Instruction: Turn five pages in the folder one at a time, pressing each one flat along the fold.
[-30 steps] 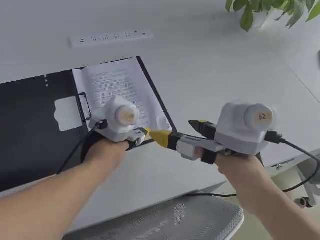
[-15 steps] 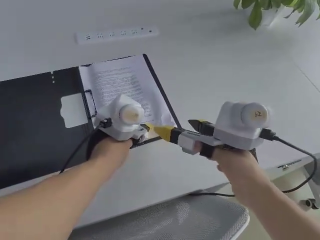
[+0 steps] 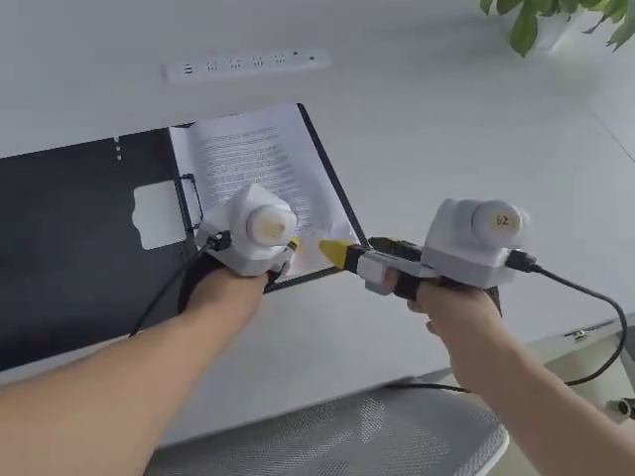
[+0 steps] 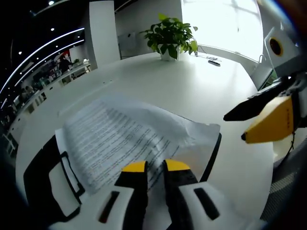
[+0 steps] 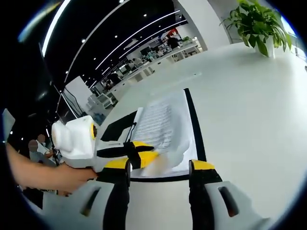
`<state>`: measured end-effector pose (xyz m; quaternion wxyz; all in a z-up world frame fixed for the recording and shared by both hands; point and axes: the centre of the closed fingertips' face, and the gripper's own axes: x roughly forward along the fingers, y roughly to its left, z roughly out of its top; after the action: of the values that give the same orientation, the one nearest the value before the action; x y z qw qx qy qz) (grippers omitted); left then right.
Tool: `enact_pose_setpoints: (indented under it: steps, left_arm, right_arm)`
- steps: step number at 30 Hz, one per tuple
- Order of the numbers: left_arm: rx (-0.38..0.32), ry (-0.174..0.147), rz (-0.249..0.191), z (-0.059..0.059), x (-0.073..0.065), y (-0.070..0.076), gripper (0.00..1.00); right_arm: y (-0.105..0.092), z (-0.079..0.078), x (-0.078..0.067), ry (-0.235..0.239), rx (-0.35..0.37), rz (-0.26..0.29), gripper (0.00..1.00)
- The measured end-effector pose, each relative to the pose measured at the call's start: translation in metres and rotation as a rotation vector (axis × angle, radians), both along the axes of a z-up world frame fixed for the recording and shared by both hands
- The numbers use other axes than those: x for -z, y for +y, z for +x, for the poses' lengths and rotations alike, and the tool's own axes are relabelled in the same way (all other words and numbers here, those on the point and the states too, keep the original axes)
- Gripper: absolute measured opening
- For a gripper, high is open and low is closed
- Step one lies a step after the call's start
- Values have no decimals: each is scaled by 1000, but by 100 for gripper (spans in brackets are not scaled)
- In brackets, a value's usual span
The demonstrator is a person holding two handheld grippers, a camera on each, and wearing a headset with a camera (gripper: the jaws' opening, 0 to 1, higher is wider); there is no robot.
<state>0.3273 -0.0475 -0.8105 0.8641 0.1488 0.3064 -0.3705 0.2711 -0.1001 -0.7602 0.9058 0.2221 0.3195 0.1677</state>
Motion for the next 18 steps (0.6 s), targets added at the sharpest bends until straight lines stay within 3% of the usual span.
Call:
enact_pose_setpoints:
  steps: [5,11,18]
  left_arm:
    - [-1,0,-3,1,0,1,11]
    - [-5,-1,-6,2,-1,2,11]
    - [-7,-1,-8,2,-2,3,11]
  right_arm:
    - [-5,11,10,49,73,75,32]
    - [-5,13,19,99,94,83,26]
    - [-3,12,25,135,110,95,13]
